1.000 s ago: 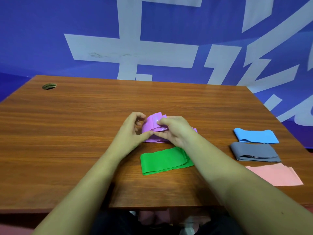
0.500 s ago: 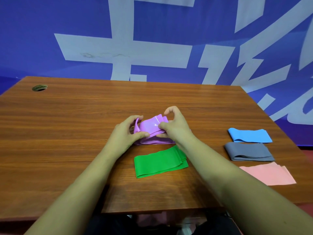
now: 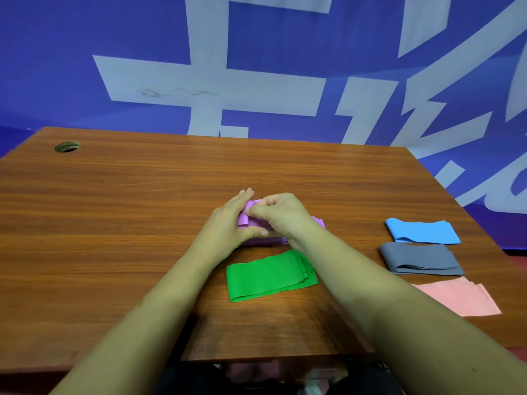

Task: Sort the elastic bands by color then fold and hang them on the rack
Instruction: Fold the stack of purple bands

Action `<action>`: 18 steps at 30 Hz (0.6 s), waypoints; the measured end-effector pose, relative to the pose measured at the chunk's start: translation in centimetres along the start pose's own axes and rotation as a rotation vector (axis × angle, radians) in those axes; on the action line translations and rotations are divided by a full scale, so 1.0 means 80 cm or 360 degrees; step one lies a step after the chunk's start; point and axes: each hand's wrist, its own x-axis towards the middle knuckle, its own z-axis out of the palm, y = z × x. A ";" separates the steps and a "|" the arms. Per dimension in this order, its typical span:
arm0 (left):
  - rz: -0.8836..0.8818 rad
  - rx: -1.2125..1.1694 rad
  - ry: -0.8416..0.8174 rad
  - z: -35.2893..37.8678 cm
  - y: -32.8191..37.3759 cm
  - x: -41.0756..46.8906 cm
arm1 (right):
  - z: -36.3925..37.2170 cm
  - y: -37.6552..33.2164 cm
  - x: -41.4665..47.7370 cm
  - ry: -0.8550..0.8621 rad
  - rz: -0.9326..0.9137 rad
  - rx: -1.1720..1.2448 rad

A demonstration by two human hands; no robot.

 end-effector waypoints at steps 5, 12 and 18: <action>-0.0071 -0.0251 -0.0109 -0.003 -0.013 -0.003 | -0.001 0.003 0.002 0.0062 0.0010 0.0040; 0.0000 -0.0436 -0.0006 -0.015 -0.029 -0.011 | -0.018 0.014 0.008 0.0035 0.0137 0.0190; 0.0110 -0.0466 0.0082 -0.010 -0.022 -0.010 | -0.020 0.012 0.006 -0.0001 0.0125 0.0139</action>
